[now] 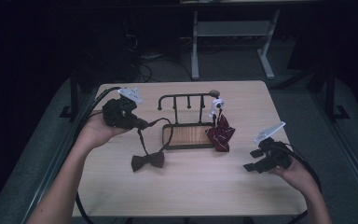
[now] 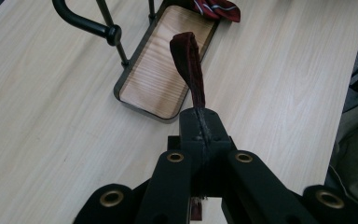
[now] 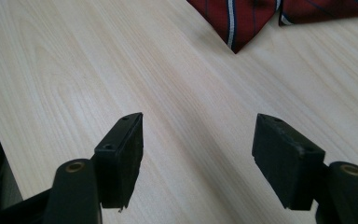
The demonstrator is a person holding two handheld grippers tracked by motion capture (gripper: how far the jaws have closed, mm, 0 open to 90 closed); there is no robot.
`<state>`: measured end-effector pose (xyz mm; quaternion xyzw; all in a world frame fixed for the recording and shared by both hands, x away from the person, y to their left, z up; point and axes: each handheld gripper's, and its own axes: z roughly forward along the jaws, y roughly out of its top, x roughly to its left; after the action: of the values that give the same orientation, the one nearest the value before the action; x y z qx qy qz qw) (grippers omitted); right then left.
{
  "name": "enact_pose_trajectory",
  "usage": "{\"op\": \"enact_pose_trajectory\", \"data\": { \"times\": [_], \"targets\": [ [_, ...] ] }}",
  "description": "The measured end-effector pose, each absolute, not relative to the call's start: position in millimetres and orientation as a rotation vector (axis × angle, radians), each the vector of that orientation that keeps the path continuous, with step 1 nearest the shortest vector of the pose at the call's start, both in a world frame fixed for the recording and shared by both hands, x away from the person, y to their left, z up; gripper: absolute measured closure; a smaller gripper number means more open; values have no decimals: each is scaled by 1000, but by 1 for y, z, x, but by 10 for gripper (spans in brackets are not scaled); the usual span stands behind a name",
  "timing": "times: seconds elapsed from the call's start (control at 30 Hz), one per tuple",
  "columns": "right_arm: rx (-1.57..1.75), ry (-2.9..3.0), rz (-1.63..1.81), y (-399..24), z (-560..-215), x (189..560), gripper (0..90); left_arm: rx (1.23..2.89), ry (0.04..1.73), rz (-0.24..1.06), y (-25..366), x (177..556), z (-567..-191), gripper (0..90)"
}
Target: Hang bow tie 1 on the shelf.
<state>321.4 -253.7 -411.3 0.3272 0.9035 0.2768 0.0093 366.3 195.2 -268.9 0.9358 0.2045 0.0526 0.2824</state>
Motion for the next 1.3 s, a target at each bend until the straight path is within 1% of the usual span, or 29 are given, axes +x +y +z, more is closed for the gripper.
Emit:
{"op": "enact_pose_trajectory", "data": {
  "times": [0.73, 0.8, 1.3],
  "targets": [
    [1000, 2837, 852, -251, -413, 326, 334, 2486, 570, 166, 197, 376, -255, 900],
    [1003, 2830, 859, -251, -412, 325, 334, 2481, 573, 152, 198, 380, -253, 900],
    [1002, 2829, 859, -252, -411, 323, 334, 2474, 636, 160, 197, 403, -246, 900]
  ]
}}
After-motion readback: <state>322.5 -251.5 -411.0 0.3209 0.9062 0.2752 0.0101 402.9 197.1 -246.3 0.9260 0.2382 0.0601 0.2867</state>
